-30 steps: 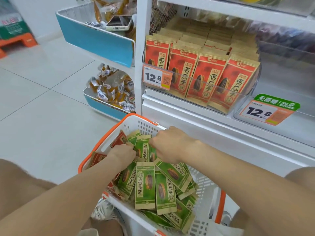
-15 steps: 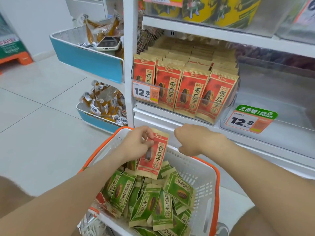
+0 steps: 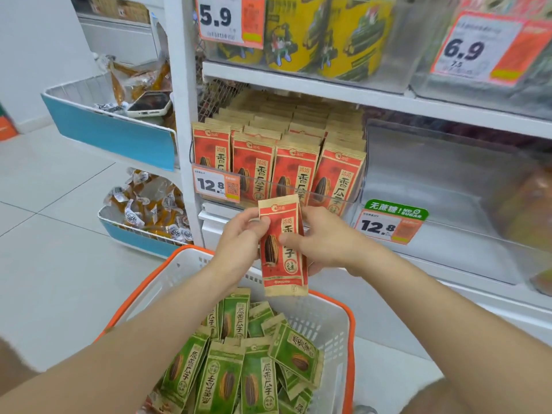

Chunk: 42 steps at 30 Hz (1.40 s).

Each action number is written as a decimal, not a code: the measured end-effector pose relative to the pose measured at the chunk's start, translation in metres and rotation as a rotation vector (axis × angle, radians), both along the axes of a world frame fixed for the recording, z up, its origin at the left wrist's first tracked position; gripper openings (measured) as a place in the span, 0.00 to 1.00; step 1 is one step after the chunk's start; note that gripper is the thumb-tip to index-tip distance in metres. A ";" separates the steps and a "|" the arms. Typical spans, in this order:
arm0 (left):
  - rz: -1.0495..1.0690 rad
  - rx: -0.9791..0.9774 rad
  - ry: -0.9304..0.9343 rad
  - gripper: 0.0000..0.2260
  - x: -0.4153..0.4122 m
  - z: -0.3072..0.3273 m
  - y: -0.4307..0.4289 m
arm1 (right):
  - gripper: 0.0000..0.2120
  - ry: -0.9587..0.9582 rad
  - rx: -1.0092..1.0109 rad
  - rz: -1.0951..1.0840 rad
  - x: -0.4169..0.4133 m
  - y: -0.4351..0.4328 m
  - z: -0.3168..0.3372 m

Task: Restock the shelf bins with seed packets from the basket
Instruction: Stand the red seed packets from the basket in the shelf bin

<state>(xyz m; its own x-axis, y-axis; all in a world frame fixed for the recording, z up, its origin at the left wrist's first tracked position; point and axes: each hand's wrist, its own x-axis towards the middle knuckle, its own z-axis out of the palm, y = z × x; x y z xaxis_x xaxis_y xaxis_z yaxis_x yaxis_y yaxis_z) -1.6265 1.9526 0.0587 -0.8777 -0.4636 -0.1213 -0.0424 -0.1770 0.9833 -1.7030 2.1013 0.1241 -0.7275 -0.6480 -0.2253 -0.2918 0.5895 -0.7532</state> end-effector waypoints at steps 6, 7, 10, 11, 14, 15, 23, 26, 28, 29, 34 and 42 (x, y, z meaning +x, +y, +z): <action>0.157 -0.288 0.131 0.27 -0.004 0.015 0.030 | 0.12 0.335 -0.270 -0.070 0.006 0.000 0.010; 0.202 -0.355 0.136 0.28 -0.007 0.019 0.028 | 0.11 0.295 -0.319 -0.072 0.005 0.001 0.013; 0.304 -0.548 0.187 0.25 -0.013 0.034 0.025 | 0.12 0.085 -0.478 -0.137 0.005 0.005 0.022; 0.325 -0.579 0.209 0.24 -0.014 0.039 0.026 | 0.12 0.031 -0.529 -0.188 0.007 0.006 0.023; 0.298 -0.597 0.263 0.19 -0.017 0.047 0.037 | 0.15 0.032 -0.642 -0.430 0.006 0.005 0.021; 0.269 -0.588 0.273 0.18 -0.018 0.048 0.042 | 0.15 0.040 -0.678 -0.490 0.005 0.005 0.023; 0.384 -0.397 0.341 0.13 -0.026 0.059 0.062 | 0.10 -0.096 -0.951 -0.586 0.019 -0.001 0.018; 0.360 -0.401 0.377 0.14 -0.024 0.062 0.068 | 0.11 -0.267 -1.010 -0.612 0.018 0.000 0.019; 0.336 -0.419 0.396 0.14 -0.024 0.065 0.072 | 0.13 -0.321 -1.020 -0.599 0.014 0.003 0.020; 0.332 -0.421 0.401 0.15 -0.024 0.066 0.072 | 0.13 -0.348 -1.031 -0.589 0.012 0.004 0.021; 0.353 -0.336 0.422 0.14 -0.032 0.076 0.067 | 0.15 -0.464 -1.102 -0.498 0.005 0.010 0.026; 0.253 -0.213 0.442 0.18 -0.037 0.074 0.068 | 0.09 -0.411 -0.997 -0.422 0.000 0.012 0.033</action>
<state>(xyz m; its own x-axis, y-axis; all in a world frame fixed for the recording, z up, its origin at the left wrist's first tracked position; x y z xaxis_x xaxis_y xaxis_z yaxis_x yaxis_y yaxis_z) -1.6633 2.0207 0.1322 -0.6819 -0.6404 0.3533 0.4011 0.0765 0.9128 -1.7034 2.1133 0.1570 -0.9186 -0.3947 -0.0208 0.1616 -0.3270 -0.9311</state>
